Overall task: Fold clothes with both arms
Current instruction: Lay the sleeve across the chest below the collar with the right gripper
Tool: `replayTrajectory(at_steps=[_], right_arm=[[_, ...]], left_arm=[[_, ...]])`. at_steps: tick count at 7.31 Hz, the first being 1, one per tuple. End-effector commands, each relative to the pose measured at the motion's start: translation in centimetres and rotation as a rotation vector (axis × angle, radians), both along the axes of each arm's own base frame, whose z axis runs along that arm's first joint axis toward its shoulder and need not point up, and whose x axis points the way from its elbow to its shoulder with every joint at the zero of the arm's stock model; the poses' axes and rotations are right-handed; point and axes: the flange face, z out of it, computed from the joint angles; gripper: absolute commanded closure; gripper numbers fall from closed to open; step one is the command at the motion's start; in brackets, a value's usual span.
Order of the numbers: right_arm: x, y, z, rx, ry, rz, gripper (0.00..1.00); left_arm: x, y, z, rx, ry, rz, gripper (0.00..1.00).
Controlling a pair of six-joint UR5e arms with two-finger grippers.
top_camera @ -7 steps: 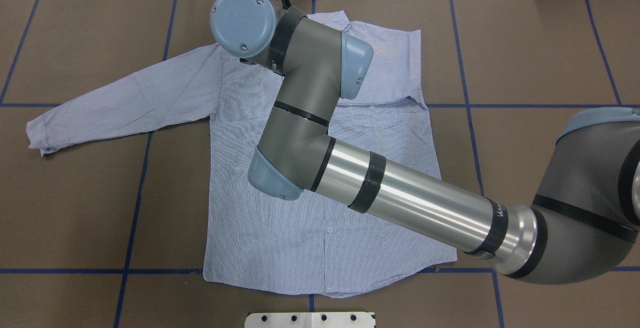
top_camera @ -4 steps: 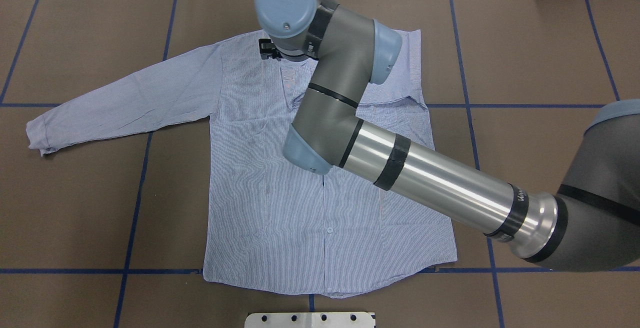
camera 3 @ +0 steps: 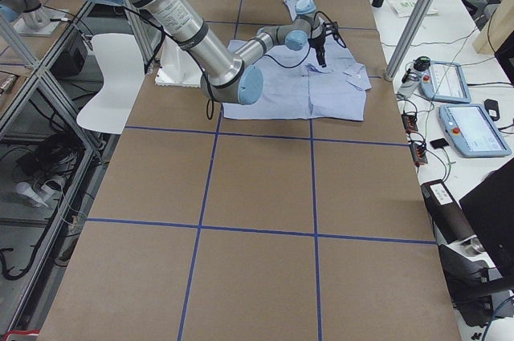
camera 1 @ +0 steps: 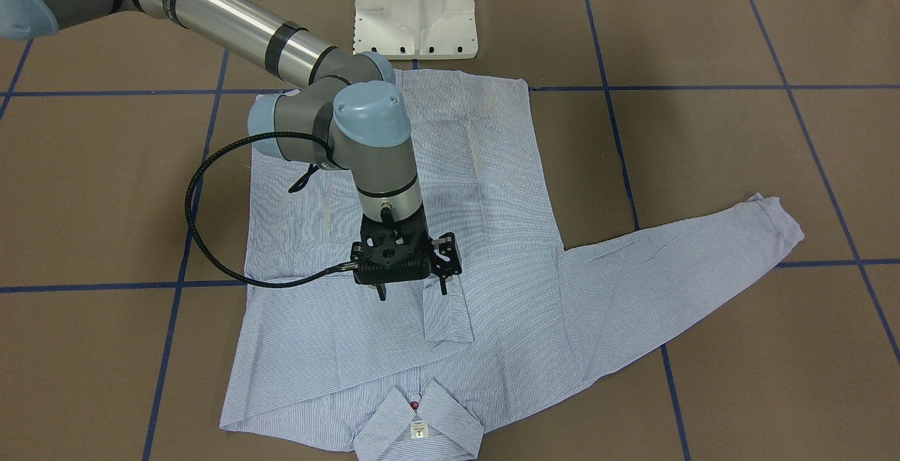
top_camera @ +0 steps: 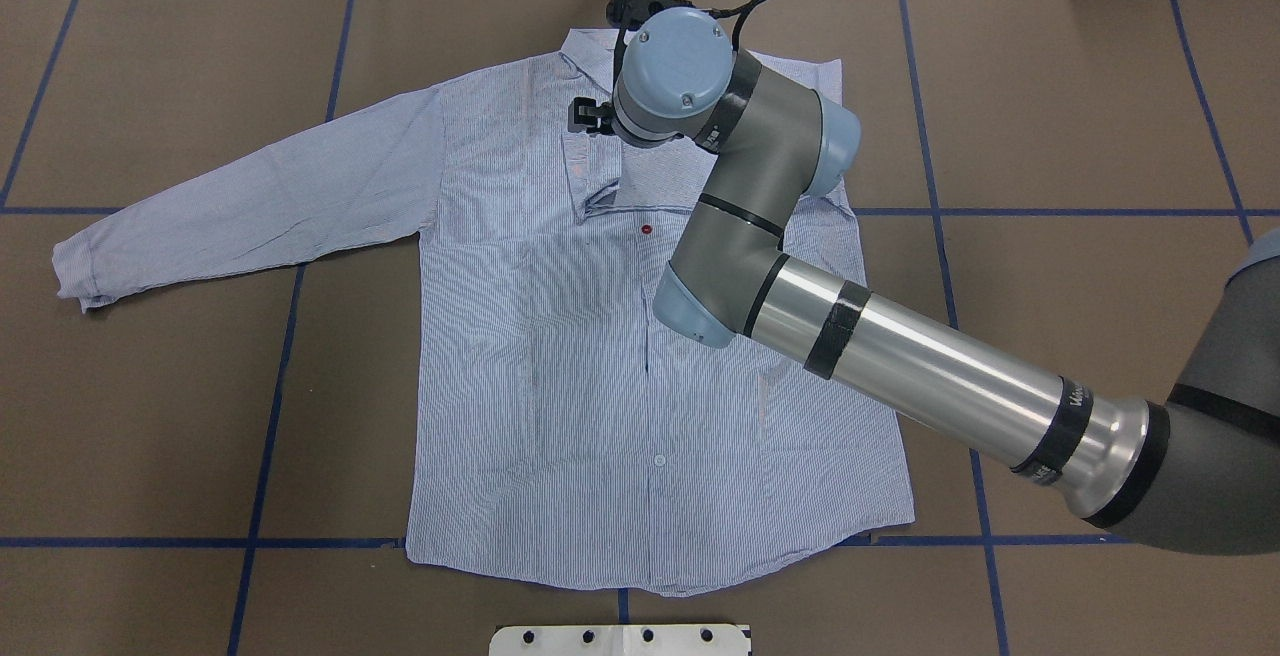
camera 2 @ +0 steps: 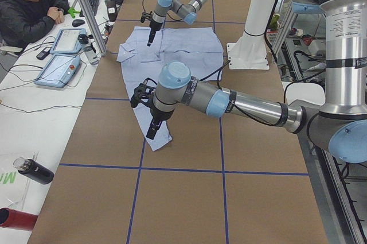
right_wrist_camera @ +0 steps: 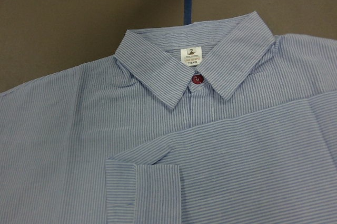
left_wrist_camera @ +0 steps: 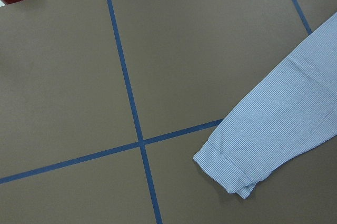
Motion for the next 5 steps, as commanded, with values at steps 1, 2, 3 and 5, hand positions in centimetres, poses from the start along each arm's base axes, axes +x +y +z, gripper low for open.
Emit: replayTrajectory(at_steps=[1, 2, 3, 5], right_arm=[[-3.0, 1.4, 2.3, -0.066, -0.008, 0.018, 0.08], [-3.5, 1.8, 2.1, -0.076, -0.015, 0.036, 0.13], [-3.7, 1.9, 1.7, -0.080, -0.020, 0.048, 0.14], [-5.6, 2.2, 1.1, -0.074, -0.022, 0.078, 0.19]], left_arm=[[0.0, 0.0, 0.0, 0.000, 0.000, 0.000, 0.00], [0.0, 0.0, 0.0, -0.002, 0.000, 0.000, 0.00], [-0.1, 0.0, 0.0, -0.002, 0.000, -0.001, 0.00], [-0.1, 0.0, 0.0, -0.002, 0.000, -0.001, 0.00]])
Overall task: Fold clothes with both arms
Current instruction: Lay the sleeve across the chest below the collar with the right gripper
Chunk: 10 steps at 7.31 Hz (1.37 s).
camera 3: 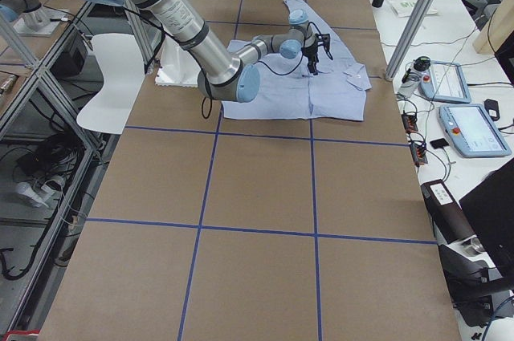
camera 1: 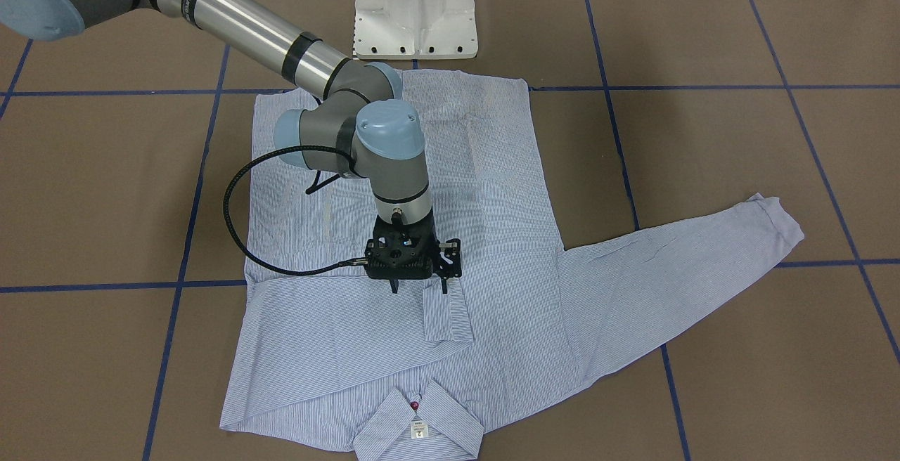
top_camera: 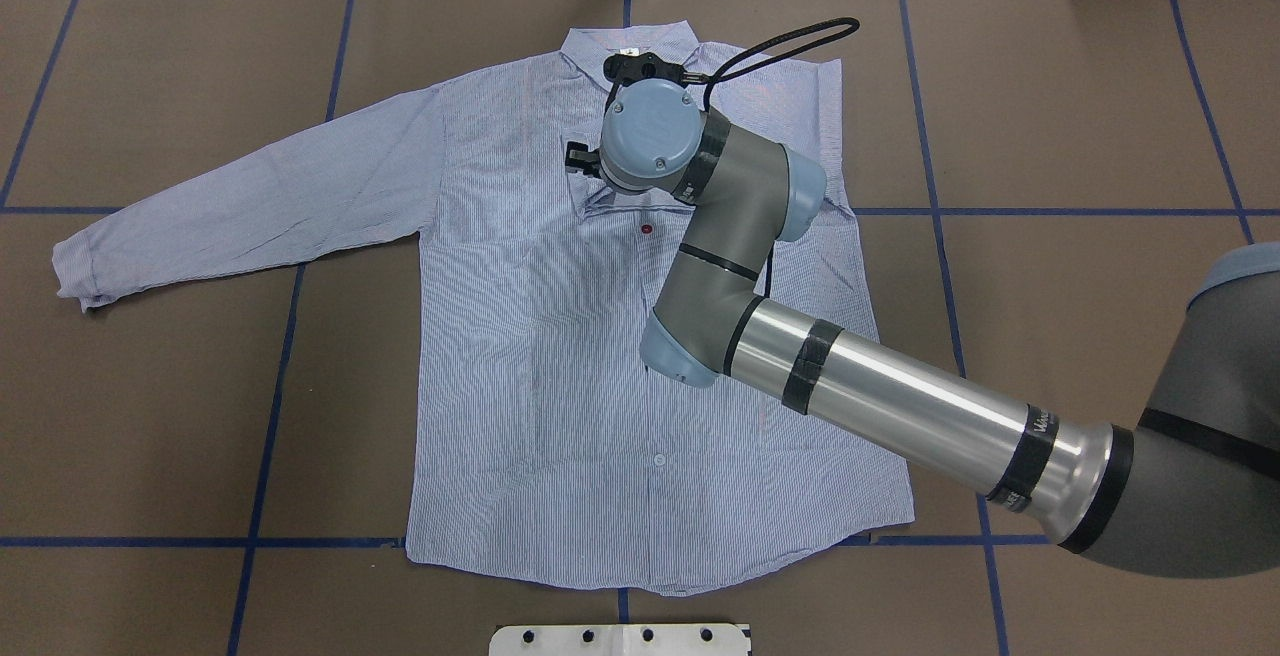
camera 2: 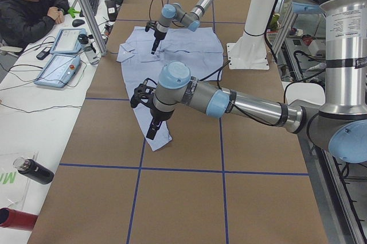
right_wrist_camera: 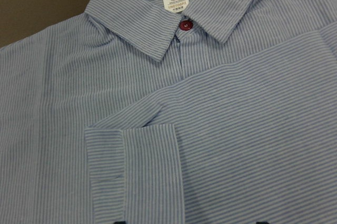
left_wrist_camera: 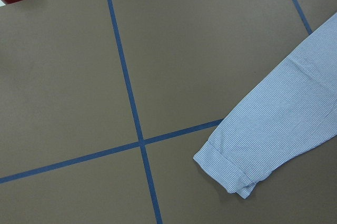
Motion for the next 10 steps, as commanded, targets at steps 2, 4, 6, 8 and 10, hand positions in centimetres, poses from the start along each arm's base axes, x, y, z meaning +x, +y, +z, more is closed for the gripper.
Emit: replayTrajectory(at_steps=[2, 4, 6, 8, 10], right_arm=[[-2.1, 0.3, -1.6, -0.004, -0.027, 0.028, 0.24], [-3.2, 0.3, -3.5, 0.002, -0.031, 0.049, 0.36], [-3.9, 1.1, -8.1, 0.019, -0.082, 0.047, 0.45], [-5.8, 2.0, -13.4, 0.042, -0.103, 0.062, 0.45], [-5.7, 2.4, -17.2, 0.045, -0.150, 0.072, 0.45]], left_arm=[[0.0, 0.0, 0.0, -0.001, 0.000, 0.001, 0.00], [0.1, 0.0, 0.1, -0.002, 0.000, 0.002, 0.00], [0.0, 0.0, 0.2, -0.005, 0.000, 0.001, 0.00], [0.0, 0.0, 0.2, -0.005, 0.000, 0.001, 0.00], [0.0, 0.1, 0.0, -0.002, 0.000, 0.001, 0.00]])
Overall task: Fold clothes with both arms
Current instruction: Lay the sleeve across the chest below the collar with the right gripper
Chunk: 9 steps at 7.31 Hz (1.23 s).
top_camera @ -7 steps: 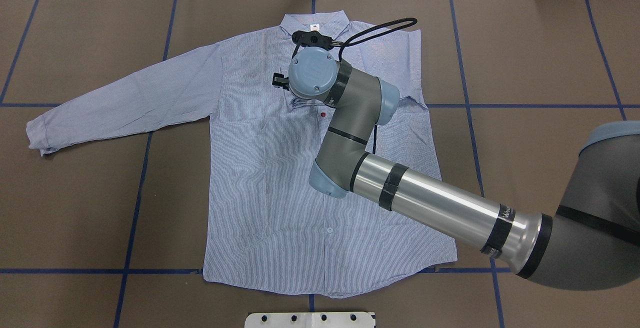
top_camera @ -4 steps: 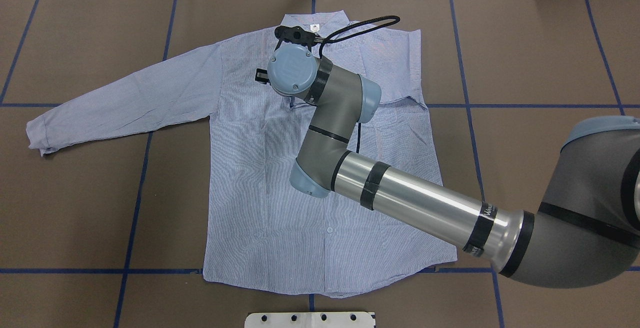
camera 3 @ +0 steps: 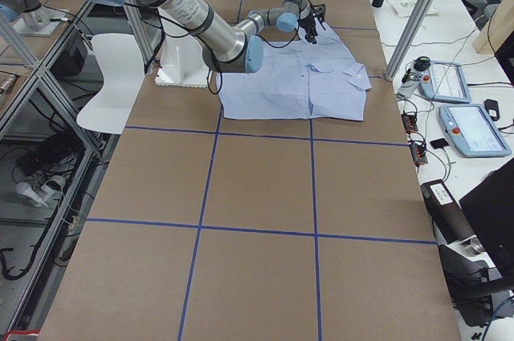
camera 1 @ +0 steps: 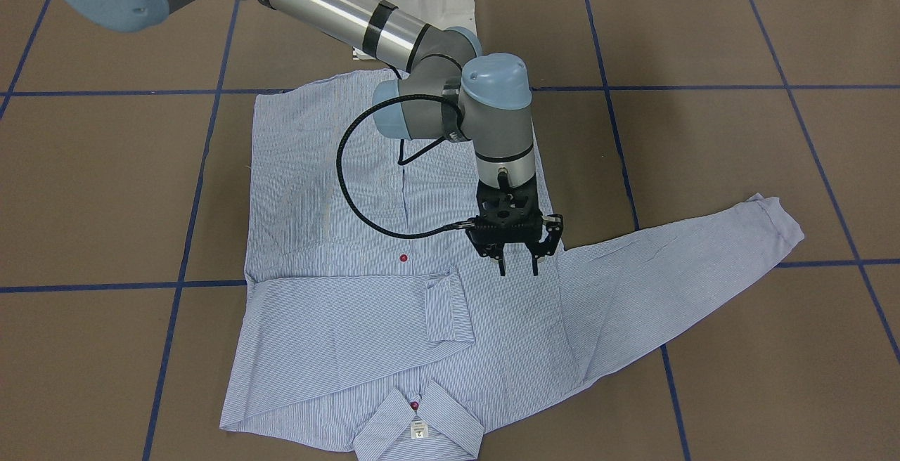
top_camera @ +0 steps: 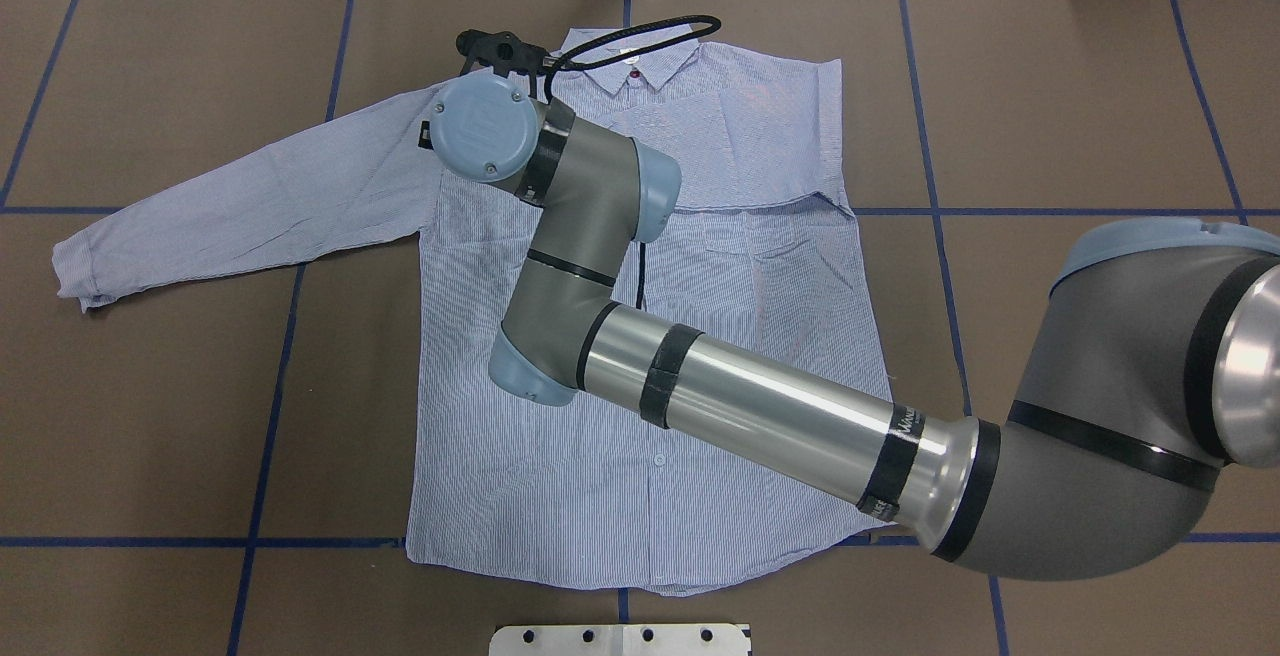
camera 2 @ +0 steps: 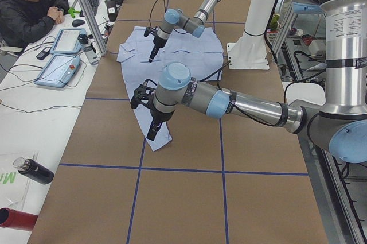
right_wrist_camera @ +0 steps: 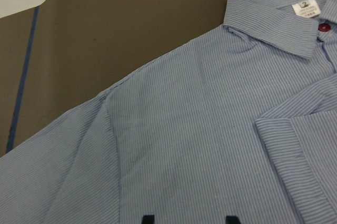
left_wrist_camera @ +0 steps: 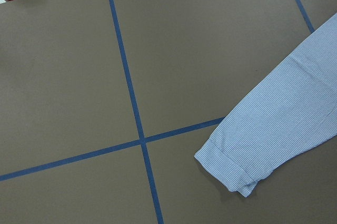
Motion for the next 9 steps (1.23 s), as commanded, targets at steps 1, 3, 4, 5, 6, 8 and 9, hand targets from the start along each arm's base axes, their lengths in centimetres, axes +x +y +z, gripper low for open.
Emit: replayTrajectory(at_steps=[1, 3, 4, 5, 6, 8, 9], right_arm=[[0.1, 0.3, -3.1, -0.001, -0.037, 0.010, 0.43], [0.5, -1.1, 1.0, -0.019, 0.011, 0.023, 0.32], [1.4, -2.5, 4.0, -0.023, 0.056, 0.024, 0.31], [2.6, -4.0, 6.4, 0.006, 0.108, 0.003, 0.32], [3.3, -4.8, 8.1, 0.012, 0.135, -0.009, 0.33], [4.3, -5.2, 11.8, 0.016, 0.173, -0.016, 0.34], [4.5, -5.0, 12.1, 0.017, 0.170, -0.016, 0.34]], left_arm=[[0.0, 0.0, -0.3, 0.005, 0.000, 0.001, 0.00], [0.0, 0.0, -0.2, 0.003, 0.000, 0.001, 0.00], [0.0, 0.0, -0.1, 0.003, 0.000, 0.001, 0.00], [0.0, 0.0, -0.1, 0.002, 0.000, 0.001, 0.00], [0.0, 0.0, -0.1, 0.003, 0.000, 0.001, 0.00], [0.0, 0.0, -0.1, 0.002, 0.000, 0.000, 0.00], [0.0, -0.1, -0.2, 0.005, 0.000, 0.001, 0.00]])
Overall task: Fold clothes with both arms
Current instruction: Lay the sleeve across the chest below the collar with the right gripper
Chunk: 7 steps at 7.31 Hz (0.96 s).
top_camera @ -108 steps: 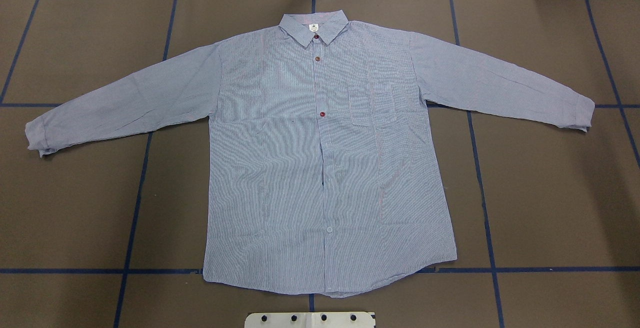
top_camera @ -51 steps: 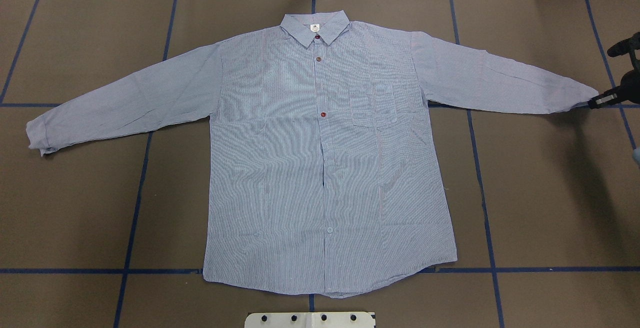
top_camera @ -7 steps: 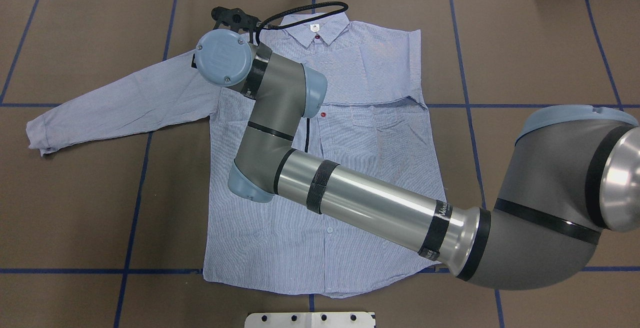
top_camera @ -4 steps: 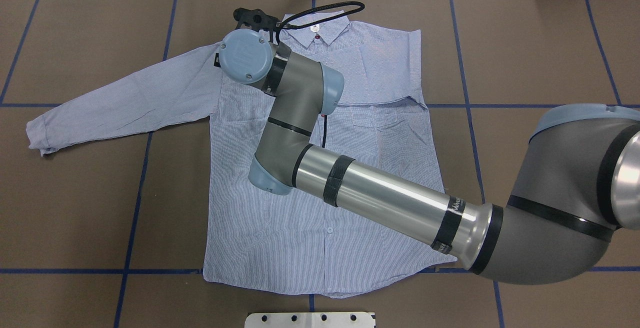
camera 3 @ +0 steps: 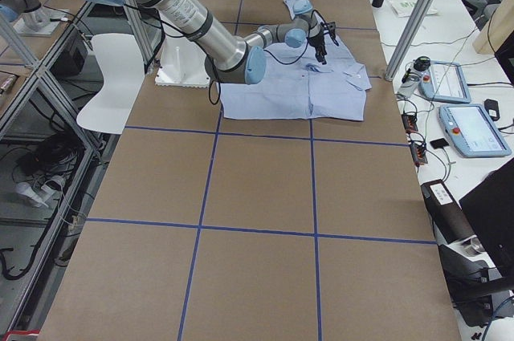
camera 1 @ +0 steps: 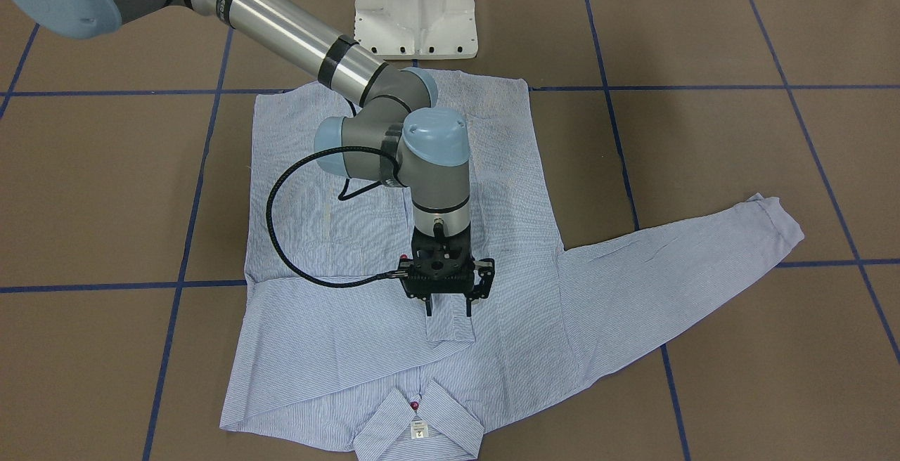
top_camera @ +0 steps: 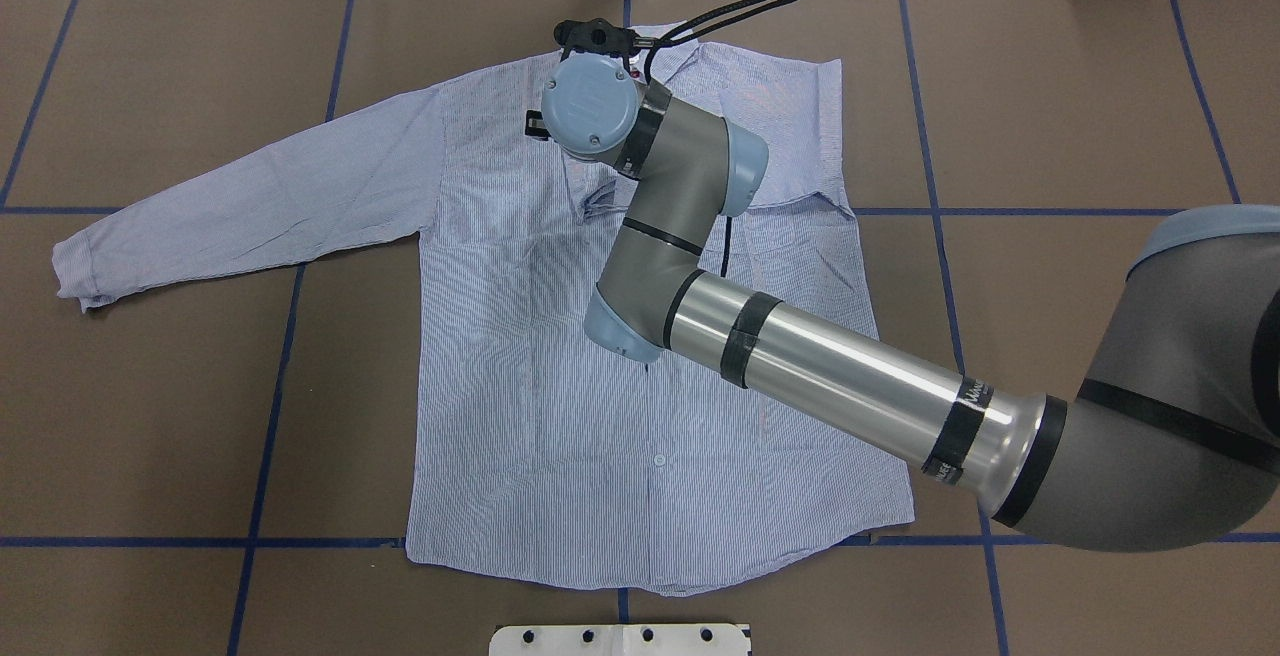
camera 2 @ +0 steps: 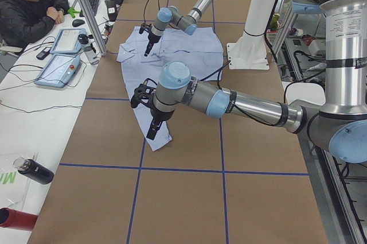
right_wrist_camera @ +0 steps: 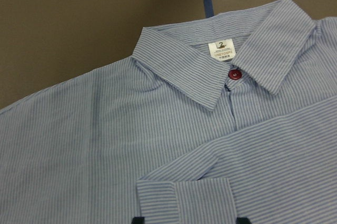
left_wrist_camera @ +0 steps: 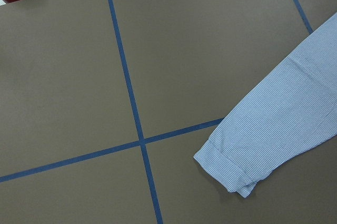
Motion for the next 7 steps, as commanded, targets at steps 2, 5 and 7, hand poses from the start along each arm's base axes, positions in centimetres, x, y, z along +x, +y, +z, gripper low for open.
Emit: replayTrajectory(at_steps=[2, 5, 7], right_arm=[[1.3, 1.3, 3.5, -0.003, 0.002, -0.004, 0.34], [-0.2, 3.9, 2.8, -0.035, -0.048, 0.004, 0.44], [-0.9, 4.6, 2.8, -0.050, -0.056, 0.009, 0.56]], left_arm=[[0.1, -0.1, 0.0, 0.002, 0.000, 0.002, 0.00], [0.0, 0.0, 0.0, 0.002, 0.000, 0.000, 0.00], [0.0, 0.0, 0.2, -0.003, 0.000, 0.000, 0.00]])
